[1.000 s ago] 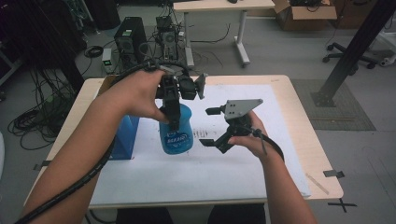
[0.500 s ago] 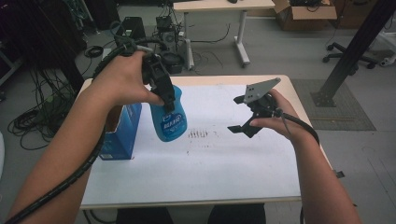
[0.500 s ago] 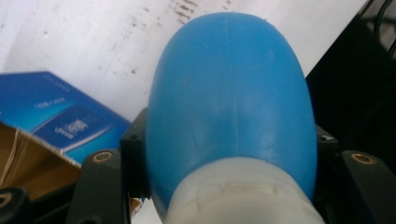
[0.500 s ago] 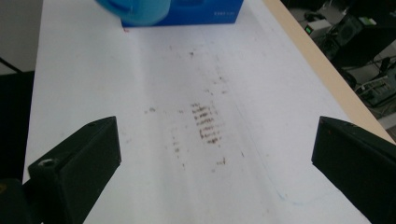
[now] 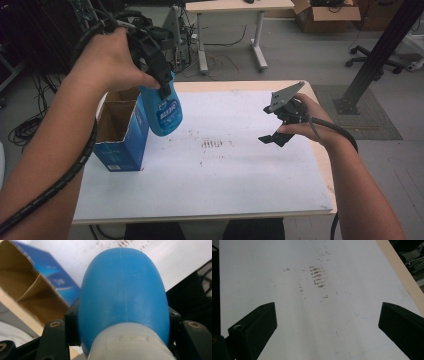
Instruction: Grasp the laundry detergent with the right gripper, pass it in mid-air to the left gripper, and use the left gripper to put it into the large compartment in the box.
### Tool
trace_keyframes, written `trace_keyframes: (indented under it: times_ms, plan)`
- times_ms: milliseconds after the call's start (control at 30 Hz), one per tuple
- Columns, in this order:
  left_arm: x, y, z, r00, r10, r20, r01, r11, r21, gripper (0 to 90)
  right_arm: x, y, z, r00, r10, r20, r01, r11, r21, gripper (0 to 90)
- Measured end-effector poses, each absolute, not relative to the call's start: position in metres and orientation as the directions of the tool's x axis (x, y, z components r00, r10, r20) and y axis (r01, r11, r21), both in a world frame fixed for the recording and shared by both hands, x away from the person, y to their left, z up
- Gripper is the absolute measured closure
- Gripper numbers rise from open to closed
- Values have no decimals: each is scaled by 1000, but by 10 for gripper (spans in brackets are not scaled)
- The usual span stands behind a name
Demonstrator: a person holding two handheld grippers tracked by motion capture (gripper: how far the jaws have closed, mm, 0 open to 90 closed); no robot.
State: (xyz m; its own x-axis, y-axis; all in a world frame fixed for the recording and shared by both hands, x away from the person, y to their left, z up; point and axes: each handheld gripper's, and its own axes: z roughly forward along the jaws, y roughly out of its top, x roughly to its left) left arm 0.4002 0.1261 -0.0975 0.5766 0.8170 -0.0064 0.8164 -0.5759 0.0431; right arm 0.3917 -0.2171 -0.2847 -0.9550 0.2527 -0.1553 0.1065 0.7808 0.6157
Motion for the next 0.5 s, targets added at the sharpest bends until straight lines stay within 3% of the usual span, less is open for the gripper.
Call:
trace_keyframes:
  times_ms: [500]
  plan:
    - [420,175,-56,338,941,-22,939,-336,68,384,396,-221,-297,-962,246,-123,133,807,575,22]
